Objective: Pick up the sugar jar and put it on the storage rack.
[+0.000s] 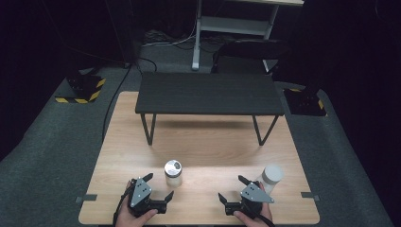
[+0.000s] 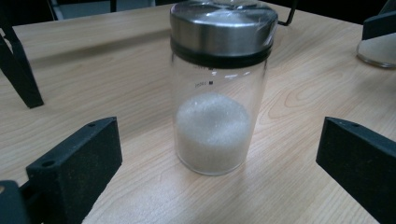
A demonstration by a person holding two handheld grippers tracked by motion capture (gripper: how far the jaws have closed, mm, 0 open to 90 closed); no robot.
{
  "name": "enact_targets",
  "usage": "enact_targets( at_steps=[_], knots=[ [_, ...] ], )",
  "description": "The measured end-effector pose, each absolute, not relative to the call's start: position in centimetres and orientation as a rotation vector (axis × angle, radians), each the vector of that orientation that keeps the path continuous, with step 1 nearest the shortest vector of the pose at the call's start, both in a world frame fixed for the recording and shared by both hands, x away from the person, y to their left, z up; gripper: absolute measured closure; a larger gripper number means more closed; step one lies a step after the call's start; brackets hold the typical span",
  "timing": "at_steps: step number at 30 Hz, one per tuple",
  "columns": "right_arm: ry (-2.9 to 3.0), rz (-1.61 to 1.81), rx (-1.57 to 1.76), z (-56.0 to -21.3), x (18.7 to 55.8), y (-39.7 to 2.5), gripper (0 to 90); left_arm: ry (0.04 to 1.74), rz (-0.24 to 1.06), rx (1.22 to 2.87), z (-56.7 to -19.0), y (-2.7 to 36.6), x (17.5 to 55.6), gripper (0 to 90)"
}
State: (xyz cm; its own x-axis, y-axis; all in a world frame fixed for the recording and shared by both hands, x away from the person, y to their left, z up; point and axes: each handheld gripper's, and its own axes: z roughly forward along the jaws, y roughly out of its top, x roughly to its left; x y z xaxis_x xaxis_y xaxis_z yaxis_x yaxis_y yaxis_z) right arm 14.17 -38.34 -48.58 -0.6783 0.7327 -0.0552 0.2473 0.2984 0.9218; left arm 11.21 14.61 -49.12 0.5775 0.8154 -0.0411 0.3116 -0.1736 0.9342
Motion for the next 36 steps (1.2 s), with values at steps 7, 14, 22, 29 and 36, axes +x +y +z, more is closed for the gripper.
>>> enact_targets(
  at_steps=[7, 14, 22, 29, 36],
  knots=[
    [2.096, 1.364, 0.871, -48.6, 14.1, -38.3, 0.3, 0.935, 0.587, 1.728, -48.9, 14.1, 11.4, 0.2],
    [2.097, 1.365, 0.868, -48.6, 14.2, -38.3, 0.3, 0.925, 0.584, 1.724, -48.8, 13.8, 11.7, 0.2],
    [2.095, 1.370, 0.866, -48.7, 14.2, -38.2, 0.3, 0.944, 0.577, 1.720, -49.3, 13.6, 12.3, 0.2],
    [2.094, 1.371, 0.866, -48.7, 14.2, -38.2, 0.3, 0.942, 0.572, 1.710, -49.5, 13.3, 13.0, 0.2],
    [2.092, 1.375, 0.872, -48.7, 14.2, -38.3, 0.3, 0.936, 0.576, 1.717, -49.3, 12.7, 13.7, 0.2]
  ],
)
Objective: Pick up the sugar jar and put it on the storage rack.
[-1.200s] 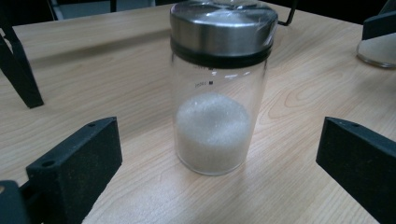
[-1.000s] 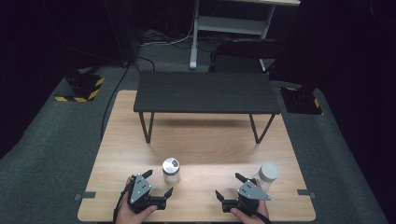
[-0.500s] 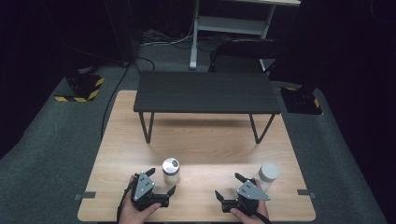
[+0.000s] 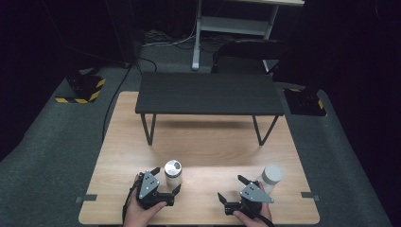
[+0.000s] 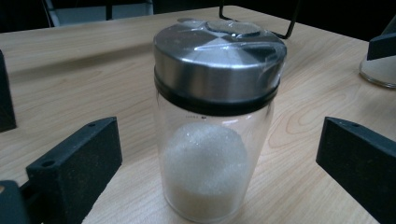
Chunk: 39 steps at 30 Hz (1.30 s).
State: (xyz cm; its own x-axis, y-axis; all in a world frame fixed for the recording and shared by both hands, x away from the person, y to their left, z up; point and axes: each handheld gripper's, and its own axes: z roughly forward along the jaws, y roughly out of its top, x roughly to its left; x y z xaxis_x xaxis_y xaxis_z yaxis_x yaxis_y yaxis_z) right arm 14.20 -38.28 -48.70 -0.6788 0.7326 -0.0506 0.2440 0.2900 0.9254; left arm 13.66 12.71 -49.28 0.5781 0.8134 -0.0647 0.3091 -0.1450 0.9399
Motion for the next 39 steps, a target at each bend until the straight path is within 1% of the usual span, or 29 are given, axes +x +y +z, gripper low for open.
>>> enact_targets(
  at_steps=[4, 7, 10, 16, 21, 32, 39],
  knots=[
    [2.092, 1.379, 0.875, -48.7, 14.2, -38.3, 0.3, 0.942, 0.576, 1.718, -49.3, 12.4, 14.0, 1.2],
    [2.093, 1.382, 0.879, -48.7, 14.3, -38.4, 0.3, 0.945, 0.576, 1.712, -49.3, 12.3, 14.2, 5.9],
    [2.091, 1.384, 0.881, -48.7, 14.3, -38.4, 0.3, 0.952, 0.568, 1.704, -49.4, 12.3, 14.4, 13.4],
    [2.089, 1.390, 0.887, -48.7, 14.3, -38.5, 0.3, 0.953, 0.565, 1.700, -49.5, 12.2, 14.8, 24.0],
    [2.087, 1.394, 0.892, -48.8, 14.3, -38.5, 0.3, 0.960, 0.563, 1.692, -49.6, 12.1, 14.9, 28.0],
    [2.082, 1.399, 0.898, -48.8, 14.3, -38.6, 0.3, 0.970, 0.553, 1.676, -49.9, 12.2, 14.9, 28.0],
    [2.083, 1.400, 0.898, -48.8, 14.4, -38.6, 0.3, 0.963, 0.582, 1.674, -50.1, 11.9, 14.6, 28.9]
  ],
)
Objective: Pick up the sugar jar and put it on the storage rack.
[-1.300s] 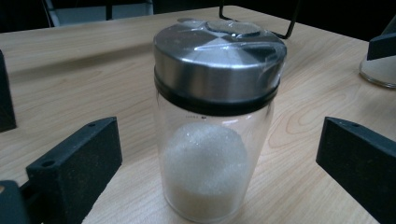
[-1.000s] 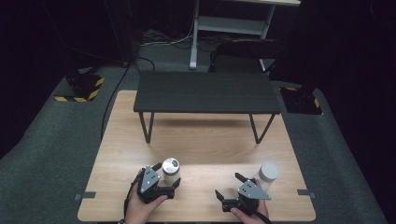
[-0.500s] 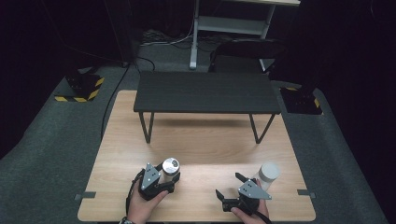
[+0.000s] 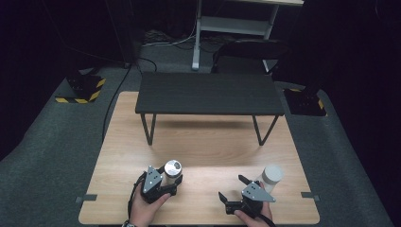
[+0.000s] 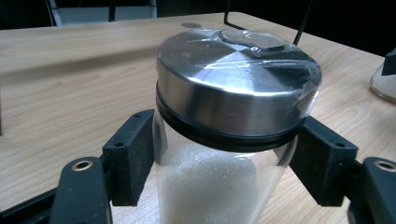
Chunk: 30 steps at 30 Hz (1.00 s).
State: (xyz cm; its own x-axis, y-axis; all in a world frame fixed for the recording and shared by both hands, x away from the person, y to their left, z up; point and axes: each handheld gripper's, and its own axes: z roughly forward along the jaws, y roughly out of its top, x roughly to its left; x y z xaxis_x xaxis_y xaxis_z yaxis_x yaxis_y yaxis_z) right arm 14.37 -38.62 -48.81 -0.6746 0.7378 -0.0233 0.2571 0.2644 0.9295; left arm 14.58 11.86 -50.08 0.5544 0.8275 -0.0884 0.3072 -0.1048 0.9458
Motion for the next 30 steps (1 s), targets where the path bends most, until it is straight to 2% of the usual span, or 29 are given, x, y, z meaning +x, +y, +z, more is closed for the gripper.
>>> enact_targets(
  at_steps=[18, 30],
  knots=[
    [2.082, 1.404, 0.898, -48.8, 14.4, -38.7, 0.3, 0.961, 0.623, 1.656, -49.8, 11.4, 14.0, 30.2],
    [2.081, 1.404, 0.899, -48.9, 14.4, -38.7, 0.3, 0.937, 0.658, 1.586, -47.0, 11.0, 13.6, 30.3]
  ],
)
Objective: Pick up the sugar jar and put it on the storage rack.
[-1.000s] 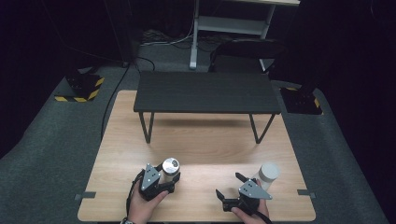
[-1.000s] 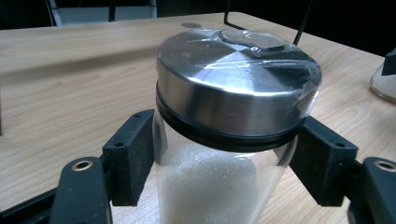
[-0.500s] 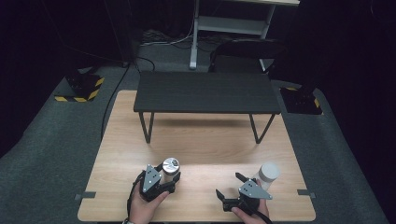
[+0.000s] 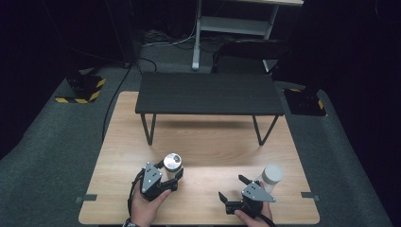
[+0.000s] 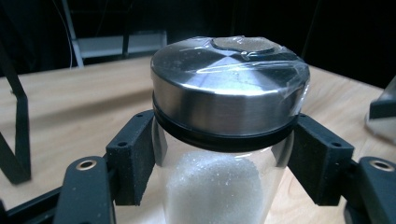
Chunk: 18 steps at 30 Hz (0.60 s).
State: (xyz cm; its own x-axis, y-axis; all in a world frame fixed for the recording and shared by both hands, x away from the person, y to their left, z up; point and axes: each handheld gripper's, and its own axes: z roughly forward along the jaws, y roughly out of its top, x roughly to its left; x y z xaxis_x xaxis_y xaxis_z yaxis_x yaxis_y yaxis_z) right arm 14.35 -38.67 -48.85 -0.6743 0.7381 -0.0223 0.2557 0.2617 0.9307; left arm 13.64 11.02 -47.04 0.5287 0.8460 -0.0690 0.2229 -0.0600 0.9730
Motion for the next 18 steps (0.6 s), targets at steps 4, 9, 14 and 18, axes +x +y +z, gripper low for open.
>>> enact_targets(
  at_steps=[4, 9, 14, 18],
  knots=[
    [2.076, 1.405, 0.904, -48.9, 14.3, -38.7, 0.3, 0.935, 0.668, 1.579, -45.8, 10.7, 13.7, 30.3],
    [2.082, 1.406, 0.901, -48.8, 14.4, -38.7, 0.3, 0.932, 0.687, 1.563, -44.3, 10.4, 14.0, 30.3],
    [2.083, 1.409, 0.907, -48.8, 14.5, -38.8, 0.3, 0.932, 0.704, 1.554, -43.0, 10.3, 14.4, 30.3],
    [2.082, 1.410, 0.904, -48.8, 14.4, -38.8, 0.3, 0.927, 0.713, 1.551, -42.1, 10.3, 14.8, 30.3]
  ],
)
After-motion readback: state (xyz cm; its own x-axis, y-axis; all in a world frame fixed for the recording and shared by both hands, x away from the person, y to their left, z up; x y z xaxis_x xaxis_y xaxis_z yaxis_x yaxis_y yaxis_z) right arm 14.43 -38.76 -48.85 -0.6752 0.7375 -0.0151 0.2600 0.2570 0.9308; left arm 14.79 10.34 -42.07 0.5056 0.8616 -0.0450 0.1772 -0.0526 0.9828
